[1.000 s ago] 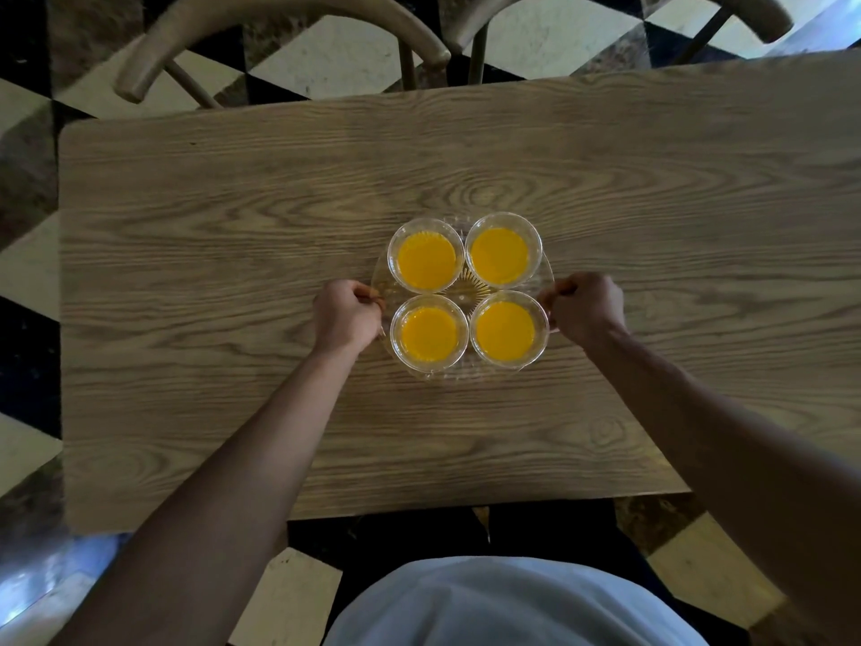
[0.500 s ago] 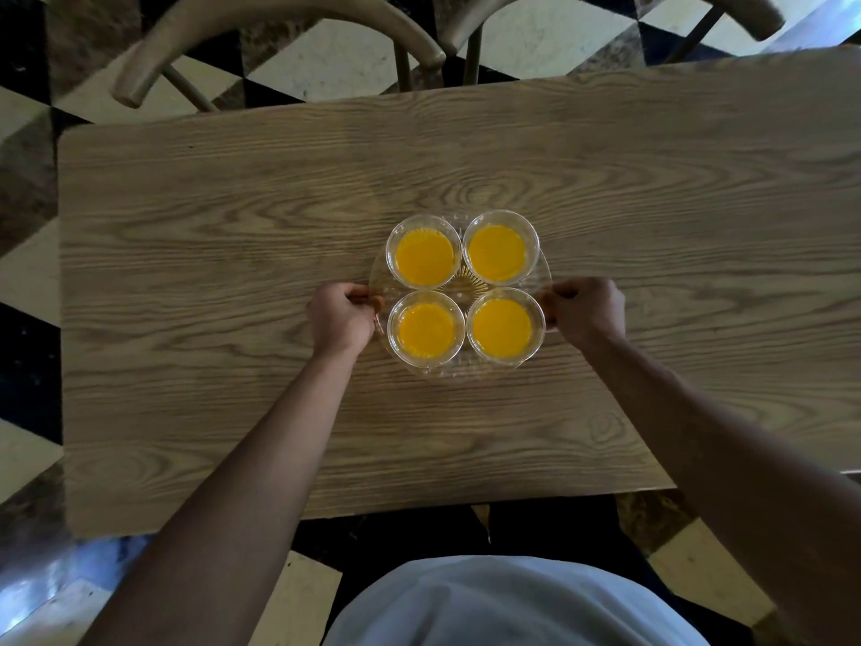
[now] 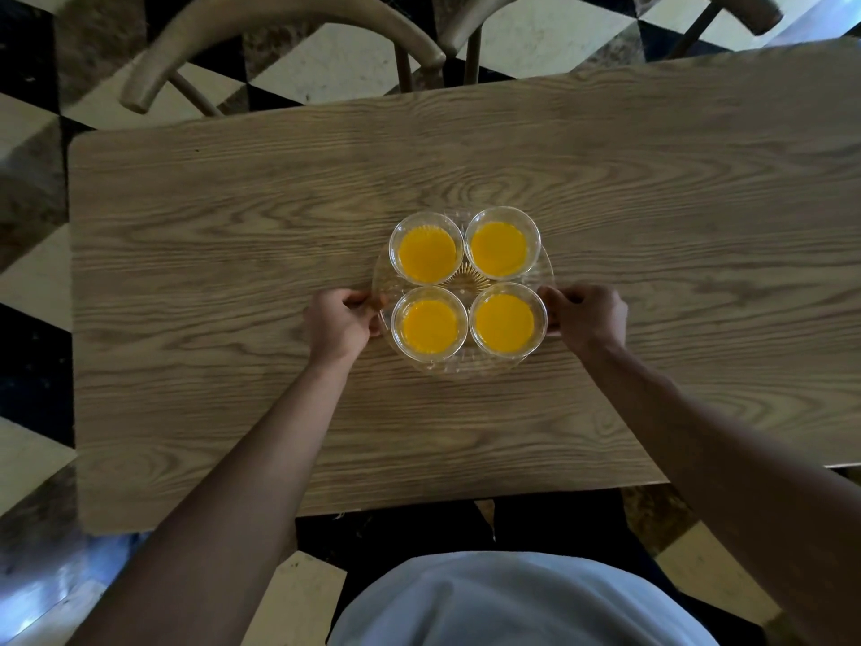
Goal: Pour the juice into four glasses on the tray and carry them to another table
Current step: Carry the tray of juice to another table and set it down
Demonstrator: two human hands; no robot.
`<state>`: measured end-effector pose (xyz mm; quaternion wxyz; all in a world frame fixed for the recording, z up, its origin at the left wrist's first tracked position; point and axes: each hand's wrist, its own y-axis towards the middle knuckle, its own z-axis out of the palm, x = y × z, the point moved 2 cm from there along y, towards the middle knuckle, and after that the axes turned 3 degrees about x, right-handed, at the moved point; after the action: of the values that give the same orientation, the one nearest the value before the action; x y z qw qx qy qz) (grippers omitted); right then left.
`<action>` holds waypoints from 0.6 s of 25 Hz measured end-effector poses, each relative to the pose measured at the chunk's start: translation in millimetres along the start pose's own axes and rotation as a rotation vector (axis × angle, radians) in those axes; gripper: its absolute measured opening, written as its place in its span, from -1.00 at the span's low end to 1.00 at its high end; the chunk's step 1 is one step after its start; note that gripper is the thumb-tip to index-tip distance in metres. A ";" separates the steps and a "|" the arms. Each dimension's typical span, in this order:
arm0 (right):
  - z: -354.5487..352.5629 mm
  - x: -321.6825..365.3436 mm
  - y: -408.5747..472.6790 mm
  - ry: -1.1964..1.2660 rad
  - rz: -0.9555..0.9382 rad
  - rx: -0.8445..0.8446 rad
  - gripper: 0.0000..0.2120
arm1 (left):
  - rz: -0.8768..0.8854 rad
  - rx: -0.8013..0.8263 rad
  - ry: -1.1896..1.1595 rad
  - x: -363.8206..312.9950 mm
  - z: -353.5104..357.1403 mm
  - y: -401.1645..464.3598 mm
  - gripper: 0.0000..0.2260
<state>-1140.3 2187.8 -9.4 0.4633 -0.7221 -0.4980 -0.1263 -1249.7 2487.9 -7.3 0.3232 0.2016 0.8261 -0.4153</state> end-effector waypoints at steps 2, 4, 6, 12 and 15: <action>-0.4 -2.3 -0.4 0.019 0.007 0.007 -0.80 | 0.019 -0.016 -0.002 0.6 -5.3 -0.5 -0.80; -0.7 -4.4 -1.2 0.021 0.014 0.011 -0.77 | 0.042 -0.034 0.008 2.0 -10.7 -0.1 -0.83; -2.0 -7.2 -2.0 -0.006 0.003 0.008 -0.73 | 0.066 -0.036 0.022 3.2 -14.8 -1.9 -0.84; -13.3 -1.0 -15.0 -0.035 -0.085 -0.082 -0.73 | 0.115 -0.013 0.098 7.0 -20.6 -11.8 -0.84; -19.7 6.7 -22.8 -0.088 -0.127 -0.032 -0.72 | 0.170 -0.020 0.215 1.3 -25.0 -18.1 -0.70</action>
<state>-1150.7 2177.9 17.9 0.4204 -0.7011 -0.5607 -0.1317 -1270.6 2498.0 13.0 0.2690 0.3109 0.8399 -0.3544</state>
